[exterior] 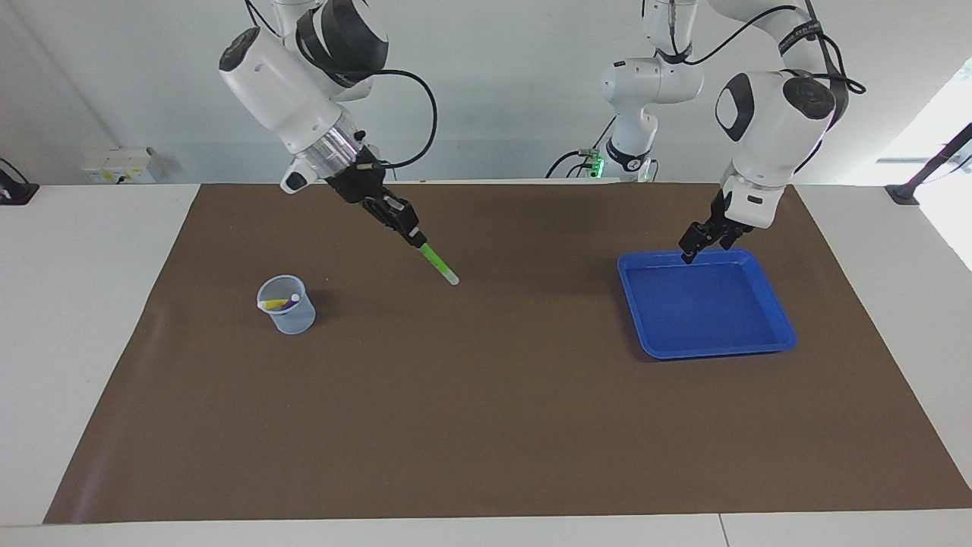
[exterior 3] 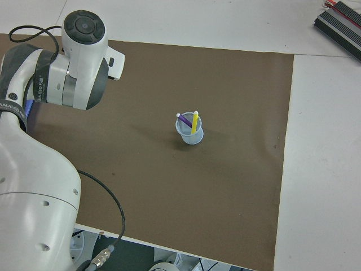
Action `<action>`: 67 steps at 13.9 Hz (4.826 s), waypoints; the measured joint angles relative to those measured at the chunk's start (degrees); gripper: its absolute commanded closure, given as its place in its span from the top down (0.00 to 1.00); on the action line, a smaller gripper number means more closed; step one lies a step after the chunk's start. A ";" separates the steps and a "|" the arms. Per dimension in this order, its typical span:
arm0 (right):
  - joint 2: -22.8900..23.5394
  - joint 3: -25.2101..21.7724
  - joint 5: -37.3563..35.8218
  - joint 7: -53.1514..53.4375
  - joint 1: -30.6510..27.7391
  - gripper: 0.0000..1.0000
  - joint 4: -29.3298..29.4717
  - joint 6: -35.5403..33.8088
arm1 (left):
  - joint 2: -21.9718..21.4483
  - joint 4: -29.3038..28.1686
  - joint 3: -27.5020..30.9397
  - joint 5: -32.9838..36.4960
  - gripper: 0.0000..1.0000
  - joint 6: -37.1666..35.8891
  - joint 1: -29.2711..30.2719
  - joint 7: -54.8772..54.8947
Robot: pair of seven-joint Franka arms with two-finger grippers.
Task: Right arm passes pens to left for tray arrangement
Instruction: 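Carry the green pen toward the left gripper while the left gripper rises, then close the left gripper on the green pen and open the right gripper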
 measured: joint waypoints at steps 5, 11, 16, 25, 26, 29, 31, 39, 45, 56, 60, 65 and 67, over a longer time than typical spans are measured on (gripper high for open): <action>6.94 9.89 2.83 15.78 0.07 0.00 7.46 5.68 | -0.15 3.35 -0.78 -6.42 1.00 -0.59 -7.62 -22.57; 11.77 16.11 2.92 24.43 0.16 0.00 12.06 5.77 | -0.18 11.59 -0.05 -17.79 1.00 -4.46 -7.62 -48.34; 13.07 18.13 2.95 27.39 0.20 0.00 13.56 5.76 | -0.16 12.30 0.07 -27.02 1.00 -4.20 -7.02 -66.54; 13.10 19.21 2.96 29.22 0.64 0.00 13.90 5.85 | -0.19 11.24 0.07 -32.21 1.00 -3.37 -6.38 -73.66; 13.11 19.32 2.96 29.22 0.64 0.00 13.90 6.20 | -0.23 10.94 0.03 -32.66 1.00 -2.77 -6.39 -74.38; 13.22 19.85 2.96 29.22 0.65 0.00 13.90 7.00 | -0.95 8.92 -0.22 -35.38 1.00 -0.72 -6.53 -74.68; 13.28 20.00 2.96 29.22 0.65 0.00 13.90 7.03 | -1.66 7.43 -0.38 -37.14 1.00 0.37 -6.91 -74.68; 13.38 20.01 2.96 29.22 0.65 0.00 13.90 7.08 | -2.45 6.07 -0.52 -37.71 0.54 2.39 -8.67 -74.68; 13.55 20.05 2.95 29.22 0.67 0.00 13.90 7.95 | -2.59 5.89 -0.53 -37.73 0.44 2.56 -8.78 -74.66; 13.72 20.04 2.96 29.22 0.64 0.00 13.95 8.73 | -3.16 5.52 -0.50 -37.69 0.00 2.27 -8.94 -71.04; 13.73 20.05 1.26 29.16 0.64 1.00 13.95 8.42 | -3.21 5.46 -0.54 -37.77 0.00 2.27 -9.03 -71.02; 12.46 18.27 -6.92 29.15 0.61 1.00 14.08 4.02 | -3.22 5.46 -0.34 -37.81 0.00 2.39 -9.03 -71.06; 10.71 14.98 -10.75 27.57 0.51 1.00 14.24 -1.00 | -3.22 5.46 -0.26 -37.81 0.00 2.42 -9.00 -71.06</action>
